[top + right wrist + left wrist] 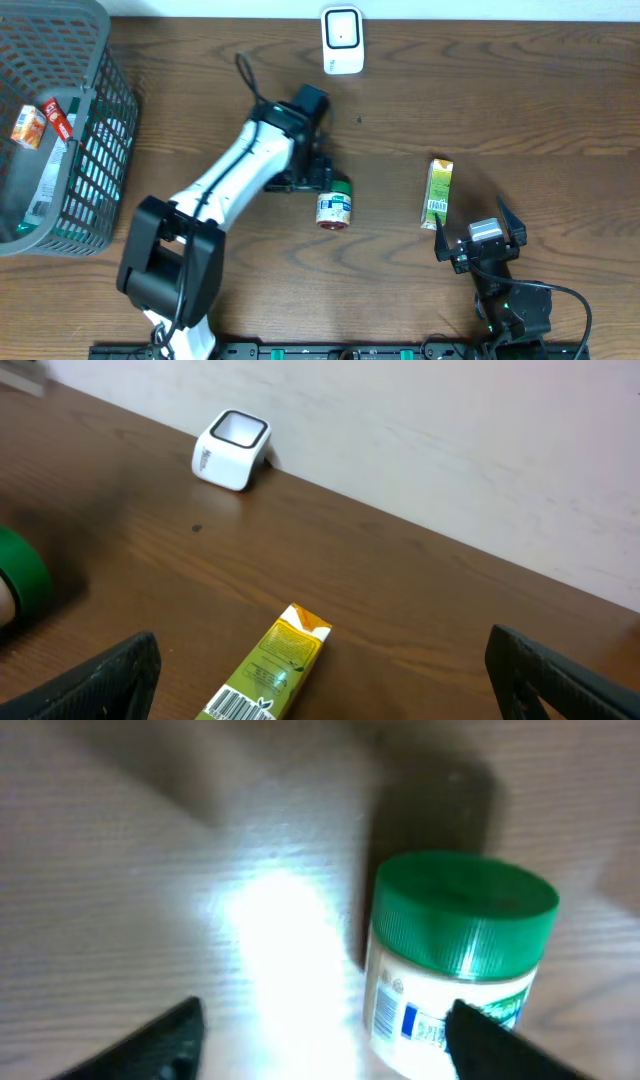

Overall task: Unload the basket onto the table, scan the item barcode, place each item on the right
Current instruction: 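Carry the jar with the left gripper and place it on the table center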

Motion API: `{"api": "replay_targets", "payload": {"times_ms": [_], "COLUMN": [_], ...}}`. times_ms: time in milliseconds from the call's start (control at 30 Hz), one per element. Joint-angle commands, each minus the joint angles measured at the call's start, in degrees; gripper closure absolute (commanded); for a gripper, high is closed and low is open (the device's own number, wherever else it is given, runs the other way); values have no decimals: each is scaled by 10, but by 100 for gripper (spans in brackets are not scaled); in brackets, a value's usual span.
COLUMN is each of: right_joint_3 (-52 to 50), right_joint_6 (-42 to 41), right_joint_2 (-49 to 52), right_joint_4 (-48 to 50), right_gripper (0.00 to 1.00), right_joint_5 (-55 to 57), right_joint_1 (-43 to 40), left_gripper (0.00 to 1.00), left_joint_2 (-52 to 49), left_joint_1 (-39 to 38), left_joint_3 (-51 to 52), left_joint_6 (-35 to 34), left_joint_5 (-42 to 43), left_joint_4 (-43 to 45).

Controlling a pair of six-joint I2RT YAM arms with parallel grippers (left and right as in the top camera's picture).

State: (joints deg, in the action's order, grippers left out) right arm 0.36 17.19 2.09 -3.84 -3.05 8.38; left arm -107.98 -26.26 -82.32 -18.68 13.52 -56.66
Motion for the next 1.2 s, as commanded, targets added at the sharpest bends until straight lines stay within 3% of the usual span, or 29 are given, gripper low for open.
{"api": "replay_targets", "payload": {"times_ms": [0, 100, 200, 400, 667, 1167], "right_joint_3": [0, 0, 0, 0, 0, 0], "right_joint_6": [5, 5, 5, 5, 5, 5], "right_joint_2": [-3, -3, -3, -3, -3, -3], "right_joint_4": [-2, -2, -2, -2, -2, -2], "right_gripper": [1, 1, 1, 1, 1, 1], "right_joint_5": [-2, -2, -2, -2, -2, -2], "right_joint_1": [-8, -8, -8, -8, -8, -8], "left_gripper": [34, 48, 54, 57, 57, 57], "left_joint_2": [6, 5, 5, 5, 6, 6], "left_joint_1": [21, 25, 21, 19, -3, -52], "left_joint_3": [1, 27, 60, 101, 101, 101], "left_joint_6": [40, 41, 39, 22, 21, 5], "left_joint_5": [64, 61, 38, 24, 109, 109], "left_joint_4": [-15, -2, 29, 84, 86, 123]}}
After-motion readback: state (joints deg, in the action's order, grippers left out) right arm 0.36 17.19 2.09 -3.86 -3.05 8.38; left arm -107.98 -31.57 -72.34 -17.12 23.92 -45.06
